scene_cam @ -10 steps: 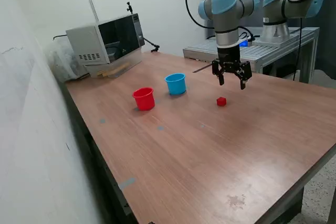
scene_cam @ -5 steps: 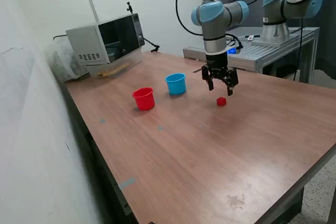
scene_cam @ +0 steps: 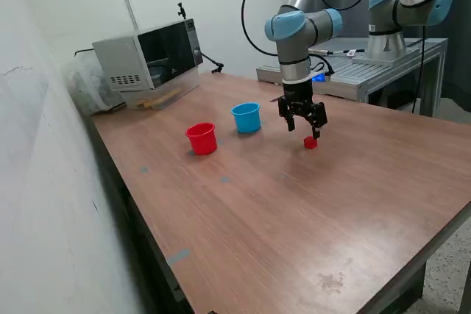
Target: Place red objects in the red bin, and blue objects in the blue bin.
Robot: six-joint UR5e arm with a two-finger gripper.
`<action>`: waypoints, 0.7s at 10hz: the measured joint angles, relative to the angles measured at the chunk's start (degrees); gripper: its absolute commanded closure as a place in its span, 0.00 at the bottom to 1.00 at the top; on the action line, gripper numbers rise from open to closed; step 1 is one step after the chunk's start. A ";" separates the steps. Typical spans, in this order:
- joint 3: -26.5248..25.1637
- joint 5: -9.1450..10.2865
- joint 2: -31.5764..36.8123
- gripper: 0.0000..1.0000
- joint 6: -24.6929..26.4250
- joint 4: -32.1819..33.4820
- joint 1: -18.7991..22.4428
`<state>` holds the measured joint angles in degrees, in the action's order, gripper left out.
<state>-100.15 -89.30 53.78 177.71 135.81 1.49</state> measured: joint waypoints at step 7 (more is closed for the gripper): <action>-0.16 0.05 -0.23 0.00 -0.02 0.17 0.84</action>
<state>-100.31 -89.25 53.55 177.69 135.99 2.33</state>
